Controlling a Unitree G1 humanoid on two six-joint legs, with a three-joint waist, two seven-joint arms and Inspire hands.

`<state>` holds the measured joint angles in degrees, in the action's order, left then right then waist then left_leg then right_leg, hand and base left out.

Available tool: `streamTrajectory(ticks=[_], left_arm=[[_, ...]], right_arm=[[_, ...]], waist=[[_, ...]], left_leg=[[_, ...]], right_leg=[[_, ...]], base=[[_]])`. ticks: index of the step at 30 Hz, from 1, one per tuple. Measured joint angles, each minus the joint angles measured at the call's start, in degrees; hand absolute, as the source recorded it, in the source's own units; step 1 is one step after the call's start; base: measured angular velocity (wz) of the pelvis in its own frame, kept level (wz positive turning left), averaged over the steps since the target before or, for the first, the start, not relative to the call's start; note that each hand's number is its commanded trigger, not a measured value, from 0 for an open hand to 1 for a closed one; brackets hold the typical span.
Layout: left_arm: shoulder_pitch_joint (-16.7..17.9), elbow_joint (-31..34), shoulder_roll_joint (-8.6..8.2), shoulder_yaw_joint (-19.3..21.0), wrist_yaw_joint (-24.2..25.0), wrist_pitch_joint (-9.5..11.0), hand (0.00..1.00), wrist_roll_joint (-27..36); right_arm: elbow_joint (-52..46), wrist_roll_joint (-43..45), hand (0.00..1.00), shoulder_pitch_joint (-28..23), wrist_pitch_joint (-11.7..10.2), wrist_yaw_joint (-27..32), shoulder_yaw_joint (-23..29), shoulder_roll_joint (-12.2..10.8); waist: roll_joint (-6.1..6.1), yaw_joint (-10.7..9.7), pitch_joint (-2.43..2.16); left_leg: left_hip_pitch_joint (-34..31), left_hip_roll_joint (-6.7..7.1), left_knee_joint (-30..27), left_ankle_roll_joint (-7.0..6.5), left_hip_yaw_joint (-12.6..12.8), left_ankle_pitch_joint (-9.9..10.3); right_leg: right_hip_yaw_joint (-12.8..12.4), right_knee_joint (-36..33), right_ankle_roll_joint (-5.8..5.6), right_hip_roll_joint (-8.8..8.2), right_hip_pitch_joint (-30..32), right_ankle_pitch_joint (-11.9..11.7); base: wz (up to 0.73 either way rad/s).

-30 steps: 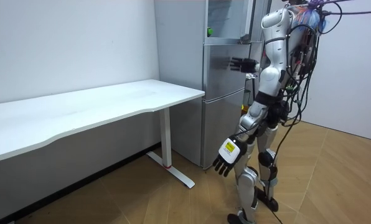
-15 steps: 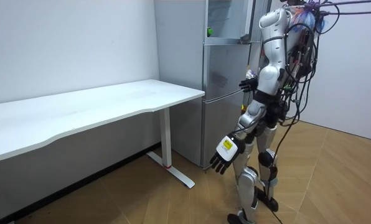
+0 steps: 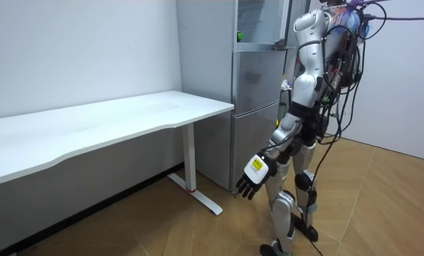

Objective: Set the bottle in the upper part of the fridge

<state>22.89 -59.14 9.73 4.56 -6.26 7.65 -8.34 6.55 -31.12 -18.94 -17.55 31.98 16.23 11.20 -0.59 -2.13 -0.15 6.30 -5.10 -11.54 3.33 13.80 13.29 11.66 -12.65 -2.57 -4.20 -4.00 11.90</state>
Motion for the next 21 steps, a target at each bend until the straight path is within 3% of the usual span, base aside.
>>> streamTrajectory(ticks=[7,10,16,21], left_arm=[[-0.04,0.02,-0.01,0.77,0.79,0.53,0.00,0.13],[0.01,-0.73,0.04,2.33,0.81,0.57,0.00,0.11],[-0.17,-0.52,0.15,3.72,1.62,0.56,0.00,0.86],[-0.66,-0.51,0.20,3.68,1.79,1.20,0.00,1.35]], right_arm=[[-10.79,0.03,0.00,1.25,-0.27,8.14,3.92,0.51],[-15.11,0.04,0.00,2.94,-1.38,11.08,6.27,3.71],[-23.42,0.00,0.00,5.05,-1.73,12.66,9.01,6.47],[-28.22,1.74,0.00,6.24,-3.60,12.87,9.23,6.67]], waist=[[-0.88,-0.04,0.06],[-1.64,0.02,0.12],[-2.53,0.23,0.20],[-2.87,0.63,0.35]], left_leg=[[0.16,0.04,0.14,0.00,0.31,0.00],[0.21,0.04,0.12,-0.01,0.29,0.00],[0.18,0.04,0.11,0.00,0.28,0.00],[0.15,0.04,0.13,0.00,0.29,0.00]], right_leg=[[-0.23,-0.14,-0.09,-0.03,0.11,0.14],[-0.23,-0.24,-0.08,-0.04,0.08,0.17],[-0.23,-0.14,-0.09,-0.03,0.10,0.22],[-0.24,-0.15,-0.09,-0.03,0.16,0.22]], base=[[-0.02],[0.00],[0.00],[0.00]])
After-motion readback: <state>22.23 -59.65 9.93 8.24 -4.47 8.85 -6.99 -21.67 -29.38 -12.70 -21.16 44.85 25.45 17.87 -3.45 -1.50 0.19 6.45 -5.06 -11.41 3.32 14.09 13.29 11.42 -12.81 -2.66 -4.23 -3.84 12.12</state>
